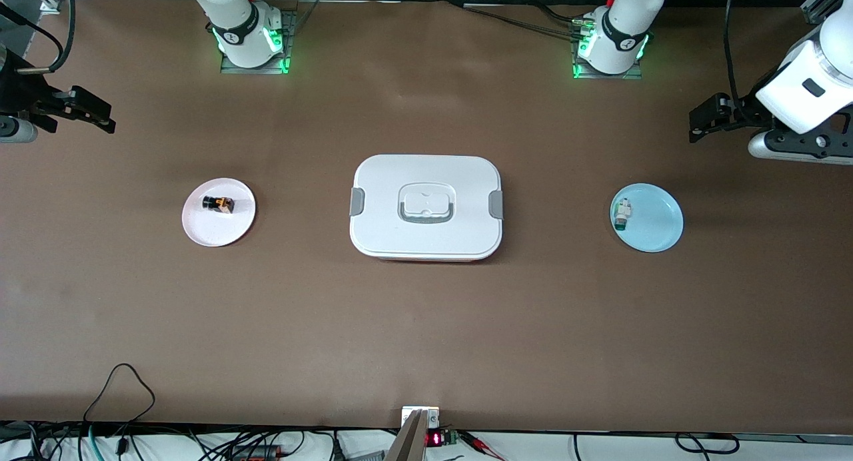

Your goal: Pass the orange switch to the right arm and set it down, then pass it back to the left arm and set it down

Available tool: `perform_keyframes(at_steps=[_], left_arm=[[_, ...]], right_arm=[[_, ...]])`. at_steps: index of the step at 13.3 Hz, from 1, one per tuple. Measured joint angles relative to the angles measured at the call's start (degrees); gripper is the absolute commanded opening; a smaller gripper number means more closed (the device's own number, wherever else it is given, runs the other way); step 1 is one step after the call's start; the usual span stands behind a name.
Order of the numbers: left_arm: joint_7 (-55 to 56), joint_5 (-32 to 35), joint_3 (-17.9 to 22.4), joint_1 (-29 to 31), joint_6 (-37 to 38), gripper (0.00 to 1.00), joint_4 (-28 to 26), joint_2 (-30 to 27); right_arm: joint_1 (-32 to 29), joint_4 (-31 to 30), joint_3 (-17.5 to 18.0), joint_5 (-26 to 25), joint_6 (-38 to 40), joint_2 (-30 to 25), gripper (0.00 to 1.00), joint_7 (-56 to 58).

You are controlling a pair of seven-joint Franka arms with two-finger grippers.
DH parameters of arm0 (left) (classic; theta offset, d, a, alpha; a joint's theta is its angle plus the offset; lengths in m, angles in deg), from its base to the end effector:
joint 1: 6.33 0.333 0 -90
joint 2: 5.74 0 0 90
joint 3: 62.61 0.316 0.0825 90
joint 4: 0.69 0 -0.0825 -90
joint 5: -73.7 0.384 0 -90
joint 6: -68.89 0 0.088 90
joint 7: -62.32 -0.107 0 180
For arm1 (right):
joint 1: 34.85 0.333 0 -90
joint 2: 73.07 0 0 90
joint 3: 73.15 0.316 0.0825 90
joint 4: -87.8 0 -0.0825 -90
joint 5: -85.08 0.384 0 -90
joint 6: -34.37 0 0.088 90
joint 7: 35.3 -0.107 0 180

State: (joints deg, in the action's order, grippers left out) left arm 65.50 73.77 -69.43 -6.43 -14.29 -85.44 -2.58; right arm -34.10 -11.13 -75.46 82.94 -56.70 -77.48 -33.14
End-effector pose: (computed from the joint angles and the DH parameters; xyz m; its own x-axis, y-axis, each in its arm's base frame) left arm 0.5555 -0.0652 0.6267 0.9945 -0.0650 -0.0822 -0.0652 -0.9979 0.0008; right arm 0.5284 -0.0191 0.5943 0.9980 0.0115 -0.0615 0.0135 -0.9994 0.0318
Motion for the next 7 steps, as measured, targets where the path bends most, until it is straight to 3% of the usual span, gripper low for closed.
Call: perform_keyframes(at_steps=[7], left_arm=[[0.0, 0.0, 0.02, -0.7, 0.0, 1.0, 0.0, 0.0]], right_arm=[[0.0, 0.12, 0.0, 0.0, 1.0, 0.08, 1.0, 0.0]])
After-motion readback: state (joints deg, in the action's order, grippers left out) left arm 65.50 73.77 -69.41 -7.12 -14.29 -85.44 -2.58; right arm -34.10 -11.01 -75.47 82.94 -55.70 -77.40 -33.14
